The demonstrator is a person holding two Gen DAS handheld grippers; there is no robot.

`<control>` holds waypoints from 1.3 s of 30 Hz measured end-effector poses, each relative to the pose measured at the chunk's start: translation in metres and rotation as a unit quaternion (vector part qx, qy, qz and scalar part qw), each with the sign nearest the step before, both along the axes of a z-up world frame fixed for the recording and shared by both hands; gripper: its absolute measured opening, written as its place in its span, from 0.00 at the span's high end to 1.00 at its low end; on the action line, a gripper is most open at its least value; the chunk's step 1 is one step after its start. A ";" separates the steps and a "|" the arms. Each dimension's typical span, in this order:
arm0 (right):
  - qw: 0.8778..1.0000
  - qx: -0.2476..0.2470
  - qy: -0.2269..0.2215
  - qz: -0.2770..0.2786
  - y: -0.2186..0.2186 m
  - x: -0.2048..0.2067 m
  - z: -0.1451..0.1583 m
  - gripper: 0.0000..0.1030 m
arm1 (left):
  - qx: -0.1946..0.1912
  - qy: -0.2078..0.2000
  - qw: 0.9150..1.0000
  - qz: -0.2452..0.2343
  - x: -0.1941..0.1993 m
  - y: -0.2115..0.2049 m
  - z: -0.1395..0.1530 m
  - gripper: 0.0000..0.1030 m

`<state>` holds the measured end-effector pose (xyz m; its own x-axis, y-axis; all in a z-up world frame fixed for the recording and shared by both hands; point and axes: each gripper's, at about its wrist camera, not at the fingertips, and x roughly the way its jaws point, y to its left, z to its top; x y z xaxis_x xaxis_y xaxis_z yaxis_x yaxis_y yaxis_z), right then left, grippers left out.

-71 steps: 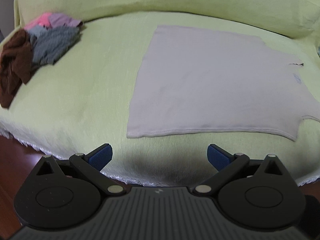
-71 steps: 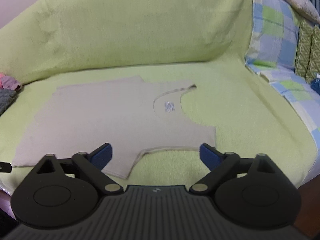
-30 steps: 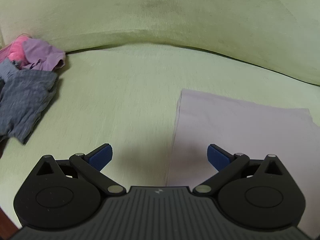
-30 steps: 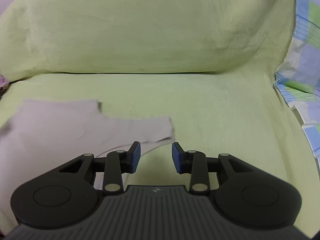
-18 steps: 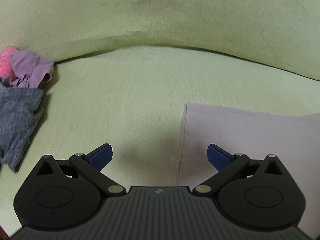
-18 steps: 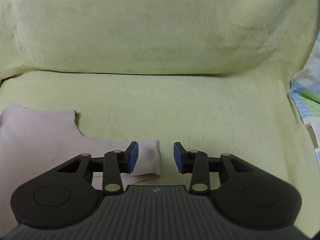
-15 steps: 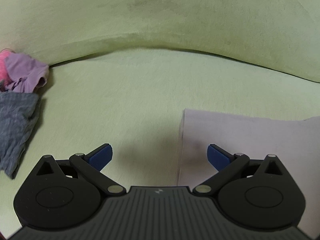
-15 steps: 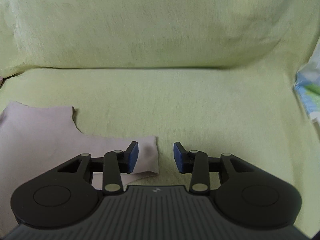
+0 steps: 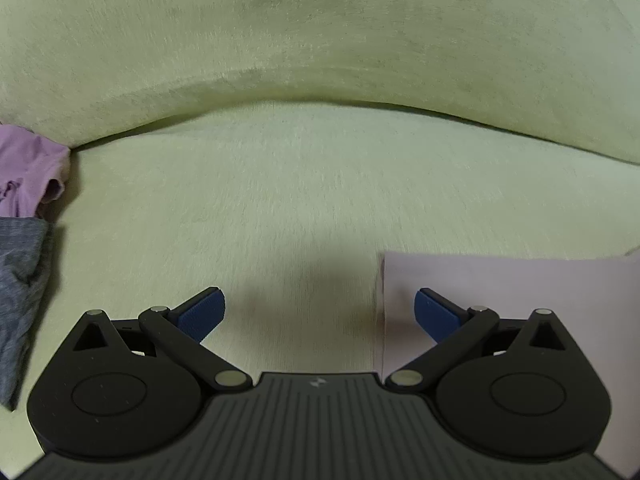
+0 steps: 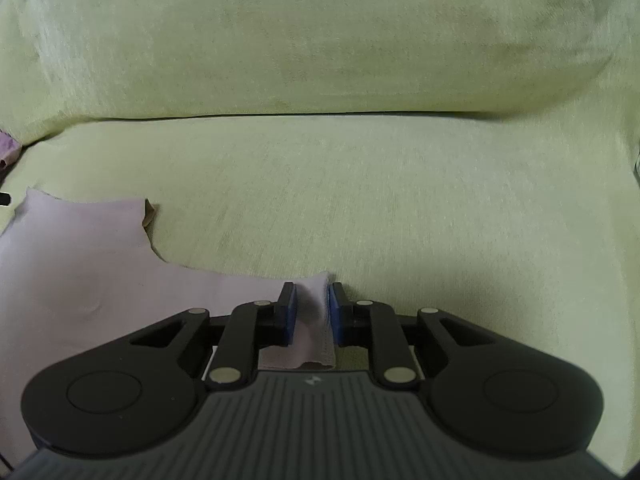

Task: Fold clothes
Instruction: 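Grasp the shirt hem with the right gripper while the left gripper grasps the hem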

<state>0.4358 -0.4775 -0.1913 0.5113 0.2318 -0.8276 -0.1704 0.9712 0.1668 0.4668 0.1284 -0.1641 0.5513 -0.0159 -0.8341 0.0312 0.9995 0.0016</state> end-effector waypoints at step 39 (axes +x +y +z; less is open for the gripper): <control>1.000 -0.017 0.000 -0.002 0.008 0.006 -0.001 0.76 | -0.156 0.001 0.942 -0.296 0.035 0.004 -0.044 0.87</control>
